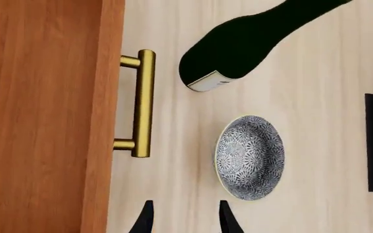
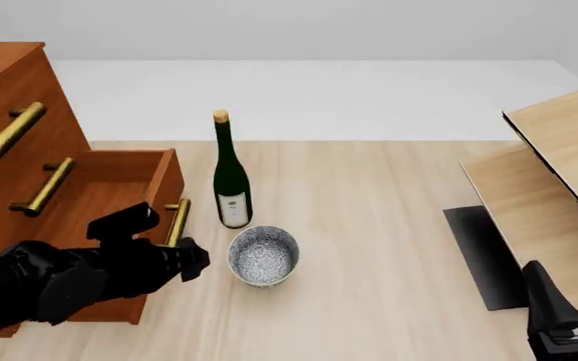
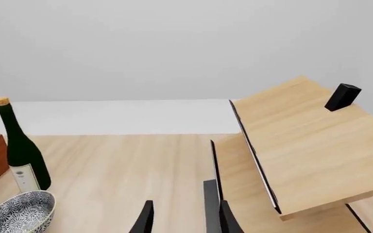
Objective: Close the bottom drawer of the cabinet and open the top drawer.
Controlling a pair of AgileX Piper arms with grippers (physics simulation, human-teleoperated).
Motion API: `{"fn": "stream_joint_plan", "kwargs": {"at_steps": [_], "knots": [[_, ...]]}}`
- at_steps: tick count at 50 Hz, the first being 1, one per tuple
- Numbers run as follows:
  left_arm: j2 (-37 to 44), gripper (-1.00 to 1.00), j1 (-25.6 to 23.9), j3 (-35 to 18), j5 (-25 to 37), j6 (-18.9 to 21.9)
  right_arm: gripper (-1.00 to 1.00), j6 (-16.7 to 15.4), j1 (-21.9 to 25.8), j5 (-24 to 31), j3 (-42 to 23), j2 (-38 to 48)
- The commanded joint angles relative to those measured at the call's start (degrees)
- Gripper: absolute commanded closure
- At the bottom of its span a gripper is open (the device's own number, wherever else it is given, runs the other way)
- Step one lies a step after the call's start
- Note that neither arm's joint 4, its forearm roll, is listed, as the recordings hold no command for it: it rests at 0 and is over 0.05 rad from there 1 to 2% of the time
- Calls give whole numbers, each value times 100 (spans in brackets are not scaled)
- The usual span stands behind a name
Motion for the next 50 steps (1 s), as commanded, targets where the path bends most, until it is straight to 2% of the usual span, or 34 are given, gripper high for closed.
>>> {"fn": "stream_joint_plan", "kwargs": {"at_steps": [1,2,4,5,6,7,9,10,12,13,15,16,17,18,19,22,23,24,26,28,30,33,34,35,36,37,38,39,40,41,50], "knots": [[391,-100,627,-142,153,735,-100,11,10,-17,-5,24],[371,-100,585,-167,149,805,-100,11,9,-26,-3,32],[531,-100,844,-210,241,1087,-100,15,9,-26,-3,32],[452,-100,709,-186,188,980,-100,15,9,-26,-3,32],[563,-100,935,-254,293,1307,-100,16,9,-20,1,24],[496,-100,837,-232,254,1186,-100,20,14,-16,2,21],[533,-100,1060,-269,295,1428,-100,16,25,-6,8,8],[559,-100,1242,-316,355,1720,-100,22,28,-6,9,9],[598,-100,1323,-291,338,1769,-100,22,32,-7,7,14],[648,-100,1653,-307,387,2188,-100,28,35,1,4,8],[641,-100,1549,-279,352,2064,-100,24,34,2,3,9],[708,-100,1732,-279,387,2289,-100,24,34,-6,0,20],[697,-100,1673,-257,355,2213,-100,21,33,-10,-4,27],[761,-100,1843,-242,368,2471,-100,24,34,-10,-6,29],[727,-100,1781,-239,356,2343,-100,24,35,-12,-4,31],[739,-100,1949,-232,390,2557,-100,25,42,-38,-9,61],[748,-100,2104,-223,401,2756,-100,28,44,-33,-10,57],[747,-100,2068,-221,395,2721,-100,31,46,-21,-8,43],[741,-100,2382,-187,408,3127,-100,38,46,-8,-8,31],[730,-100,2359,-192,420,3107,-100,46,47,14,-6,5],[635,-100,2670,-156,425,3544,-100,63,49,29,-10,-7],[644,-100,2828,-95,383,3725,-100,68,47,4,-14,24],[634,-100,3000,-45,355,3959,-100,71,45,-10,-17,41],[628,-100,2897,-60,355,3838,-100,71,46,-27,-17,59],[599,-100,3051,-5,321,4040,-100,75,48,-62,-16,93],[600,-100,3034,-6,322,4024,-100,76,49,-80,-15,112],[528,-100,3300,90,266,4393,-100,76,52,-96,-13,125],[497,-100,3307,114,234,4486,-100,74,53,-116,-10,145],[554,-100,3175,78,261,4264,-100,74,55,-132,-9,161],[566,-100,3367,151,229,4424,-100,74,55,-144,-9,172],[492,-100,3519,279,152,4736,-100,81,79,-212,-5,242]]}}
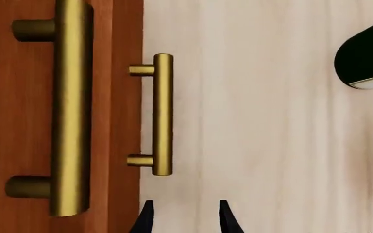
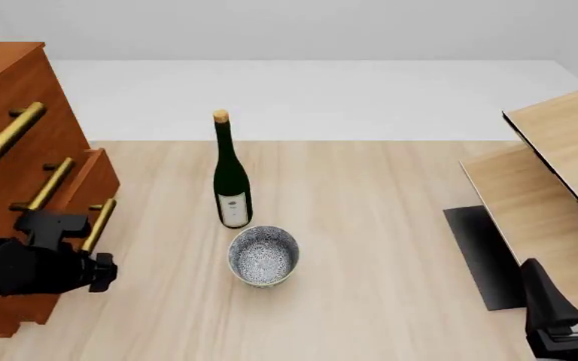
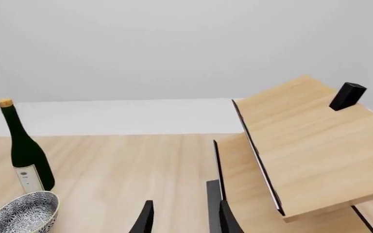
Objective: Close the bottom drawer of the cabinet and open the top drawer.
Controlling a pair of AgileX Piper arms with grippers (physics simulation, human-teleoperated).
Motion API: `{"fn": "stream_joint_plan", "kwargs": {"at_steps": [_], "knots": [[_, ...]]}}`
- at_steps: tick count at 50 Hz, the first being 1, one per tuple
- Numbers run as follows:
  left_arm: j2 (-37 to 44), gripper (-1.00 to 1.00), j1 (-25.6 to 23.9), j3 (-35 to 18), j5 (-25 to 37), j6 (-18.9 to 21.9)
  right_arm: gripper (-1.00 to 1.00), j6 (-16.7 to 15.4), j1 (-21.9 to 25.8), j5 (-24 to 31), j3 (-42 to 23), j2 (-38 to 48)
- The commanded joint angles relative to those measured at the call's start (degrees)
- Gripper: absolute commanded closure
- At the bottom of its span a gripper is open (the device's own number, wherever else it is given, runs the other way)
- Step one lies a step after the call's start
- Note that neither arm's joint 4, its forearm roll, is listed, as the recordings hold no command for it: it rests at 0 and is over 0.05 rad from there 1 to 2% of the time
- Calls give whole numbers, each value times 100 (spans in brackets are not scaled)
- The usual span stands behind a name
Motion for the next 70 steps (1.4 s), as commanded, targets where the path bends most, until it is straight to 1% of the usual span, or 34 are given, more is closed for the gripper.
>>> {"fn": "stream_joint_plan", "kwargs": {"at_steps": [1,2,5,7,10,13,14,16,17,20,22,23,27,28,29,37,41,42,44,47,49,50,51,52,53,54,57,59,60,61,62,65,69,70], "knots": [[-69,-100,448,207,-113,637,-100,8,20,-80,2,83],[-67,-100,444,216,-118,643,-100,9,18,-82,2,84],[-103,-100,614,311,-178,866,-100,10,19,-90,3,93],[-102,-100,621,319,-181,883,-100,10,25,-92,6,96],[-144,-100,703,369,-209,1020,-100,10,32,-83,0,90],[-199,-100,852,465,-270,1254,-100,-9,24,-69,2,70],[-248,-100,981,539,-321,1432,-100,9,26,-76,2,83],[-261,-100,988,536,-315,1437,-100,1,29,-72,4,78],[-333,-100,1103,601,-349,1595,-100,3,37,-76,7,84],[-374,-100,1133,626,-357,1641,-100,-1,51,-54,4,66],[-430,-100,1220,690,-392,1774,-100,-3,49,-44,4,58],[-411,-100,1196,677,-380,1730,-100,1,48,-40,4,53],[-464,-100,1303,751,-421,1891,-100,3,53,-33,2,46],[-448,-100,1226,718,-403,1832,-100,2,53,-33,2,47],[-462,-100,1266,738,-414,1875,-100,3,57,-26,1,40],[-444,-100,1092,615,-338,1696,-100,18,50,-7,-8,24],[-414,-100,821,424,-189,1419,-100,28,52,18,-13,0],[-359,-100,620,262,-90,1135,-100,34,52,37,-18,-17],[-321,-100,509,181,-29,1014,-100,34,50,47,-17,-29],[-243,-100,169,-50,133,604,-100,37,47,78,-21,-55],[-206,-100,25,-166,210,418,-100,42,46,102,-21,-81],[-143,-100,-208,-292,280,58,-100,44,45,121,-21,-100],[-92,-100,-359,-376,341,-149,-100,46,44,138,-23,-115],[-117,-100,-284,-376,362,-38,-100,46,45,146,-24,-122],[-161,-100,-371,-432,391,-82,-100,53,38,129,-30,-97],[-73,-100,-591,-523,461,-457,-100,50,40,132,-33,-99],[-78,-100,-658,-558,475,-545,-100,52,43,117,-42,-75],[-37,-100,-779,-588,486,-740,-100,55,42,79,-49,-29],[28,-100,-1087,-643,493,-1187,-100,62,42,87,-49,-37],[107,-100,-1168,-638,505,-1361,-100,59,42,99,-49,-51],[70,-100,-1220,-658,498,-1371,-100,59,41,106,-48,-58],[98,-100,-1427,-687,498,-1646,-100,59,38,85,-50,-36],[11,-100,-1479,-847,621,-1586,-100,62,28,38,-70,29],[-29,-100,-1609,-918,666,-1653,-100,64,30,31,-73,37]]}}
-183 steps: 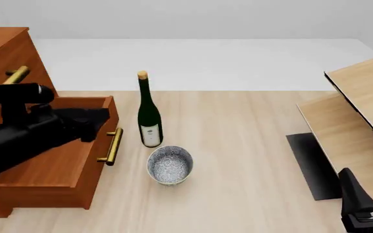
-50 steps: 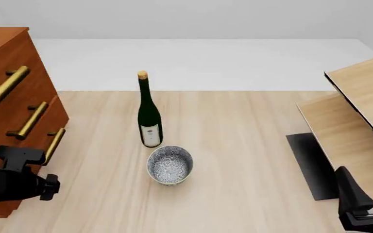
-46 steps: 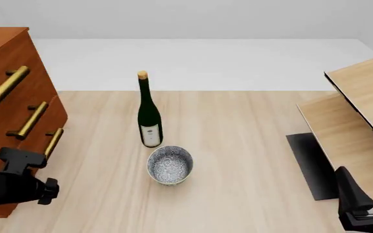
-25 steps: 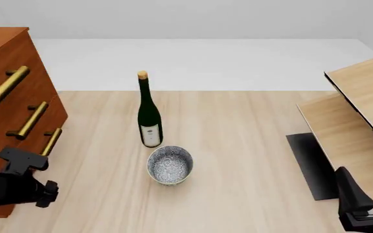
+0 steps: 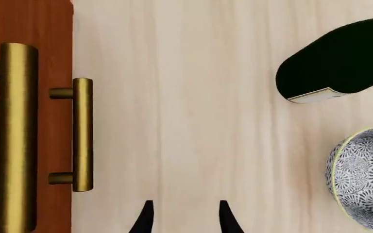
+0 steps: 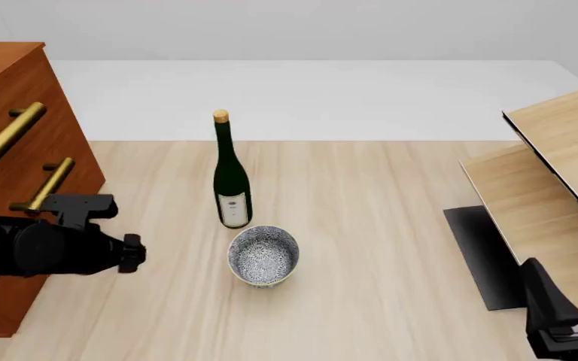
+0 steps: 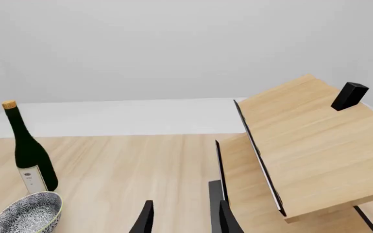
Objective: Close the bottom drawer of the cabinet and open the top drawer.
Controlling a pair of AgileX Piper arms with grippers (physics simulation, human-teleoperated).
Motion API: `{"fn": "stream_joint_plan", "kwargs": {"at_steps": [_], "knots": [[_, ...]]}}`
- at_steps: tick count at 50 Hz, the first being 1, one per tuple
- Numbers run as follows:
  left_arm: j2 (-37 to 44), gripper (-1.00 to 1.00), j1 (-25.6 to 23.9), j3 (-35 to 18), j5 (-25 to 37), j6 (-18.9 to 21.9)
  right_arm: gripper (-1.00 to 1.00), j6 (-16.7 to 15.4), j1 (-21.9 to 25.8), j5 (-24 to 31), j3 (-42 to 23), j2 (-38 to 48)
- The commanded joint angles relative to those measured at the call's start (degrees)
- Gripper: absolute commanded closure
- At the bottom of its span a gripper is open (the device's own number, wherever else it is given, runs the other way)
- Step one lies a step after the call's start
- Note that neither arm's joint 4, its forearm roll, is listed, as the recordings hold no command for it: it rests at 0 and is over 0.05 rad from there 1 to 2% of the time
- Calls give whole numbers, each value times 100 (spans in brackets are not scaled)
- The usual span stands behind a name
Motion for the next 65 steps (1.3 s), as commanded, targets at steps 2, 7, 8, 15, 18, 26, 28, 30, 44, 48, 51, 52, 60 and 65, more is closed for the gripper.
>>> {"fn": "stream_joint_plan", "kwargs": {"at_steps": [2,7,8,15,18,26,28,30,44,48,51,52,60,65], "knots": [[-119,-100,-660,-566,393,-621,-100,9,-6,-63,-29,89],[-368,-100,-816,-1062,731,-552,-100,23,4,-93,-25,115],[-392,-100,-852,-1129,755,-488,-100,28,7,-76,-31,102],[-432,-100,-1232,-1548,897,-621,-100,63,-1,22,-2,-26],[-492,-100,-1259,-1726,927,-335,-100,76,-4,13,-7,-15],[-935,-100,-1319,-1768,702,1515,-100,88,12,-10,-4,9],[-1143,-100,-1133,-1636,557,2037,-100,88,18,-3,0,0],[-1081,-100,-1277,-1683,615,1991,-100,88,27,23,1,-27],[-1682,-100,-1105,-1325,160,4007,-100,82,28,-1,0,-2],[-1900,-100,-870,-1140,37,4734,-100,77,30,-32,-3,34],[-1911,-100,-870,-1164,69,4914,-100,79,34,-36,3,33],[-1943,-100,-866,-1153,35,5014,-100,79,36,-25,4,20],[-2075,-100,-517,-1008,-37,5666,-100,77,31,-66,6,62],[-2329,-100,-213,-633,-290,6401,-100,83,33,-114,-6,121]]}}
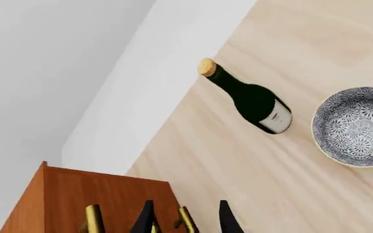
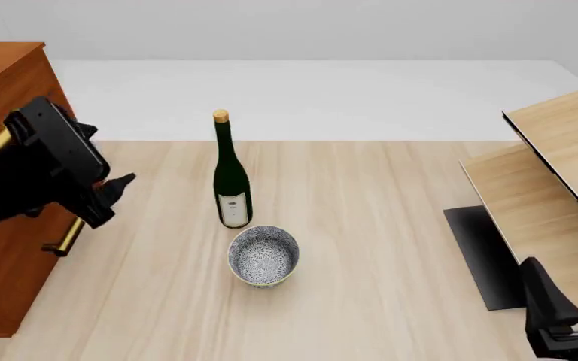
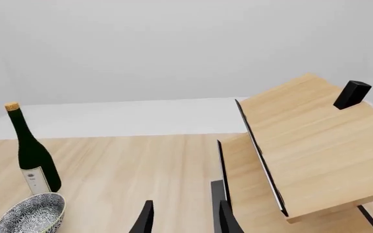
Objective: Close the bottom drawer of the cabinet and open the top drawer.
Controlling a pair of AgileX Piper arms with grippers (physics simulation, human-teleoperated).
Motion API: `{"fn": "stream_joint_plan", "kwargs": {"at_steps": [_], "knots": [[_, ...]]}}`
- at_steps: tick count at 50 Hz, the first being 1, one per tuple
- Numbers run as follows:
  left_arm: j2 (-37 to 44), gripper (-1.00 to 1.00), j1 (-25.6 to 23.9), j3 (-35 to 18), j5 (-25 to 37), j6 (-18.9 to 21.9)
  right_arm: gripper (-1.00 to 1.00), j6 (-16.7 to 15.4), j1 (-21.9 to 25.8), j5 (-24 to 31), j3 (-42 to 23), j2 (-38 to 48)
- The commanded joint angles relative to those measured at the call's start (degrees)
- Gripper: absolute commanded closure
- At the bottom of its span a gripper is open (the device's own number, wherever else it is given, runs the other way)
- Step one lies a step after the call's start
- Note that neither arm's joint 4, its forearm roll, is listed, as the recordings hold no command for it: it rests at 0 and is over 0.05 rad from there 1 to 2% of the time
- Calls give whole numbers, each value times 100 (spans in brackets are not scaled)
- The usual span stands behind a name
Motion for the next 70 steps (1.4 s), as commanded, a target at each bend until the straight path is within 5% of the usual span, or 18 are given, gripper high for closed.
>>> {"fn": "stream_joint_plan", "kwargs": {"at_steps": [1,8,11,14,22,39,70], "knots": [[-373,-100,468,395,-284,1265,-100,4,-2,-74,-10,86],[-628,-100,754,765,-638,1913,-100,11,1,-85,-12,99],[-652,-100,785,731,-441,1860,-100,16,-12,-90,-17,107],[-980,-100,1217,1215,-843,2565,-100,28,-22,-70,-26,94],[-918,-100,1329,999,-745,2682,-100,60,-20,-53,-27,84],[-630,-100,1809,1535,-2155,4087,-100,128,-54,-57,-13,77],[-184,-100,2395,1534,-2960,4546,-100,147,-66,-87,-42,133]]}}
